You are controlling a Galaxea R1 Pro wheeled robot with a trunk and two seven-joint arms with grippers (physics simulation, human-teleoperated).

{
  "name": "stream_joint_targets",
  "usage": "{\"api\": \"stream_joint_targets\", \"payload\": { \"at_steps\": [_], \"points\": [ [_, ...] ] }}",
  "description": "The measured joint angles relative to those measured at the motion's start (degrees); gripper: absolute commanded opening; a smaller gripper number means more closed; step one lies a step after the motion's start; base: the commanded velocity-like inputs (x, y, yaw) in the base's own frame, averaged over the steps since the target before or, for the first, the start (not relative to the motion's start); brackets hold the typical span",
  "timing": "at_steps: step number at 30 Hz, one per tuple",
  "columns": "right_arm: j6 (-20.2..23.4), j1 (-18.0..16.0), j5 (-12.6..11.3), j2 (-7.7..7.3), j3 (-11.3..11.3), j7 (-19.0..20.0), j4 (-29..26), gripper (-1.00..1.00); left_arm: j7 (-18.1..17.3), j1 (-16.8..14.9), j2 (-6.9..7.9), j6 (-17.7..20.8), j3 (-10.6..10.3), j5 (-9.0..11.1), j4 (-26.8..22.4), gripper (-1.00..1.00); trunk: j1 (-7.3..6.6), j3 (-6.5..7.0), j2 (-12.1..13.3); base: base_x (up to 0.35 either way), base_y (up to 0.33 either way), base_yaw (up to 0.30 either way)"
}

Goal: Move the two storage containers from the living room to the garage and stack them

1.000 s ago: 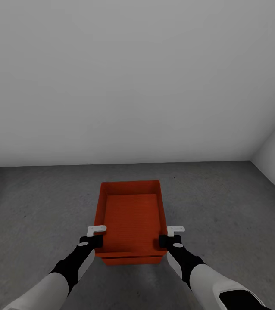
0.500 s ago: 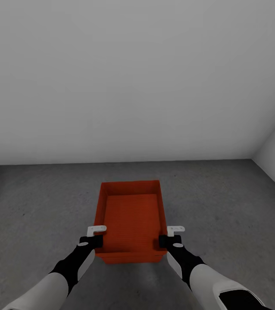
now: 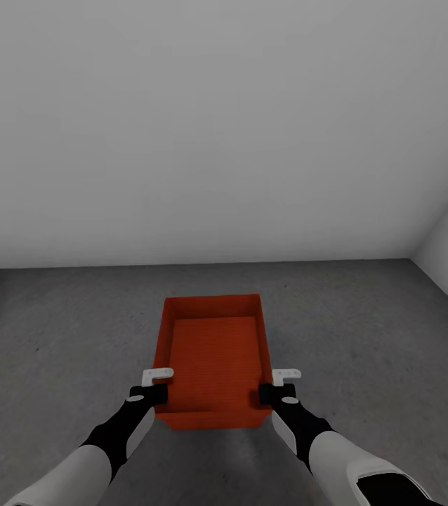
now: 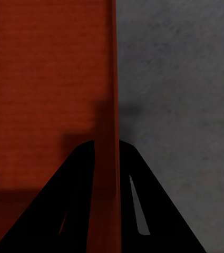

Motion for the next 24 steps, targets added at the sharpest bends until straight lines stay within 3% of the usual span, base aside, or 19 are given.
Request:
{"api": "stream_joint_targets", "payload": {
  "at_steps": [24],
  "points": [
    [0.1,0.0,0.0,0.0,-0.1,0.1,0.0,-1.0,0.1,-0.1,0.06,0.1,-0.2,0.2,-0.2,-1.0,0.2,-0.18,-0.4,0.0,0.0,0.0]
  ]
}}
